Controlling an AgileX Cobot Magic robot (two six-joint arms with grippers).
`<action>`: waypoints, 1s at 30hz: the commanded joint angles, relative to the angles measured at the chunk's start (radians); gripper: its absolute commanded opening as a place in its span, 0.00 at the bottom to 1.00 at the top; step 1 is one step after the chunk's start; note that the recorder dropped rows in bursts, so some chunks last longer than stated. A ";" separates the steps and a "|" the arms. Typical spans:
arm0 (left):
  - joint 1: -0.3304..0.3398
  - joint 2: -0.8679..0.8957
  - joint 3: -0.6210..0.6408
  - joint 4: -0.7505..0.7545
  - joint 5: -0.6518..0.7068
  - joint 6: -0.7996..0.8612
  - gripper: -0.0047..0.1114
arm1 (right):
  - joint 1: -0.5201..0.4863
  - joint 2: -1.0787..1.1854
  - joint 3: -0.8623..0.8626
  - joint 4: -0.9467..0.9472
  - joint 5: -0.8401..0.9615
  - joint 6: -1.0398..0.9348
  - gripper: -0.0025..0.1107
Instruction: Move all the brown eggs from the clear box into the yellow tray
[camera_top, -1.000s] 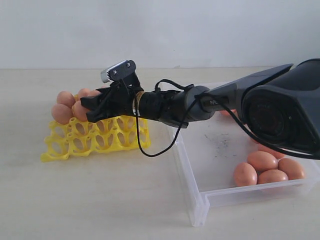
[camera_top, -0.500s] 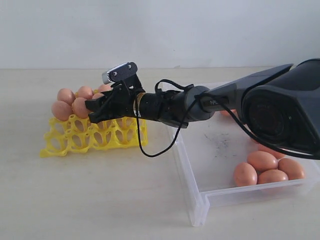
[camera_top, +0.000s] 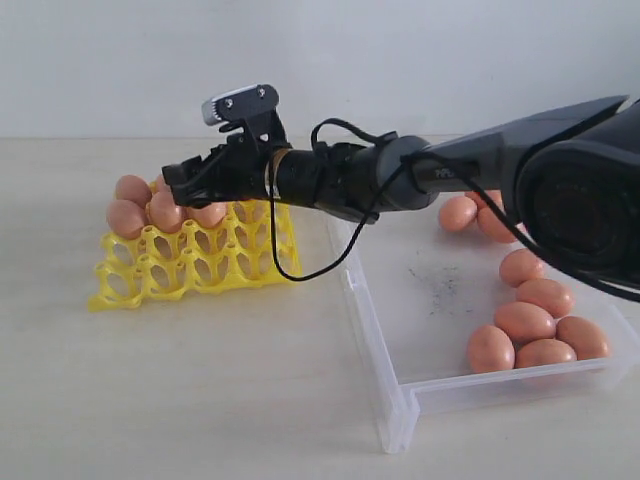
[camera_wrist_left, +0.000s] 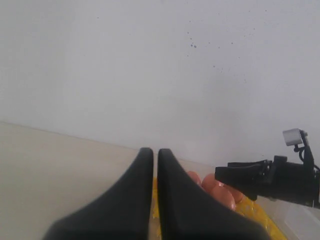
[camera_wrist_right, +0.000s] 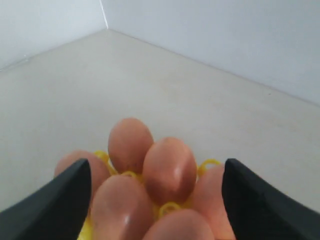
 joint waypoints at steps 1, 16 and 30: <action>-0.004 -0.003 -0.003 -0.003 0.000 0.009 0.07 | -0.002 -0.067 -0.007 -0.005 0.127 -0.004 0.61; -0.004 -0.003 -0.003 -0.003 0.000 0.009 0.07 | 0.023 -0.166 -0.004 -0.037 0.729 -0.193 0.03; -0.004 -0.003 -0.003 -0.003 0.000 0.009 0.07 | 0.080 -0.168 0.146 0.161 0.438 -0.591 0.02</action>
